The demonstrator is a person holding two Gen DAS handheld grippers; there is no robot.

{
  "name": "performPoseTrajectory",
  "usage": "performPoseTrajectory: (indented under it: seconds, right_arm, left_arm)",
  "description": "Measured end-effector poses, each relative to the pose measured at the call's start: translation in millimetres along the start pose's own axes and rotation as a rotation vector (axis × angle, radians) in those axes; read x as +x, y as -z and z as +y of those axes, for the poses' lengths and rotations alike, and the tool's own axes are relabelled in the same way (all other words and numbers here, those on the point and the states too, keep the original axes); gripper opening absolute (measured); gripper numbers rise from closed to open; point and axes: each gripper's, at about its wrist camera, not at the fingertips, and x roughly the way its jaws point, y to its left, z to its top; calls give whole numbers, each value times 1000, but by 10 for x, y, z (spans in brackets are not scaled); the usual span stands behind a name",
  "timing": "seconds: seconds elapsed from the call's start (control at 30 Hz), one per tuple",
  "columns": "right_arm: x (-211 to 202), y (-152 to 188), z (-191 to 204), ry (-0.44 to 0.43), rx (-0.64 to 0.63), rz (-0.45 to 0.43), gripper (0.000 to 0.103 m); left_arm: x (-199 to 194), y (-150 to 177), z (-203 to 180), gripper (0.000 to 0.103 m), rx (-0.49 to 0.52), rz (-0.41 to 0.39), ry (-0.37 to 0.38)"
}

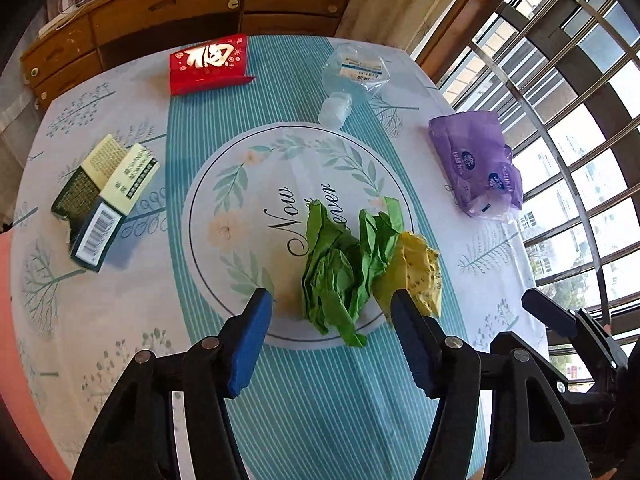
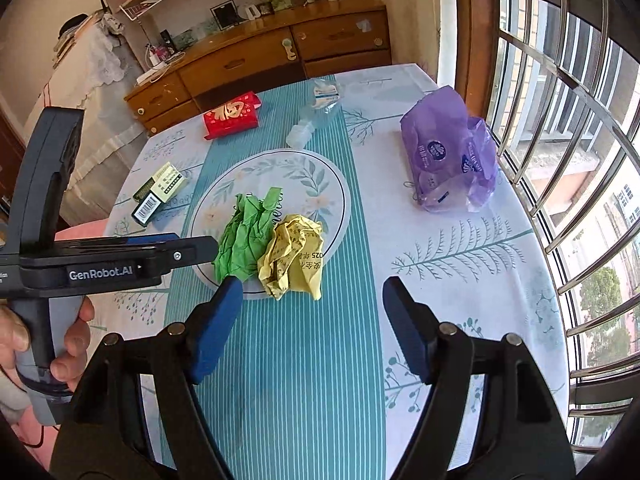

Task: Collect trash
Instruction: 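Close the left gripper on the green crumpled paper while the right gripper grasps the yellow paper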

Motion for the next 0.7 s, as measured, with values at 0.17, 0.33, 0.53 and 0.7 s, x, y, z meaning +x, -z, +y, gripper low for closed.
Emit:
performPoseTrajectory:
  seconds: [0.17,0.33,0.53,0.7]
  right_arm:
    - [253,-20,0,12,19,23,70]
    - [456,-40,46,17,20,47,70]
    - [612,-38,104,24,10,72,69]
    - [720,-60,149,31,-10,87,68]
  left_arm:
    - [356,-211,45,58,33,47,16]
    - [596,-330,51,56,59,85,49]
    - [702,-363,63,38,82,112,135]
    - [638,-343,50,31,127,84,107]
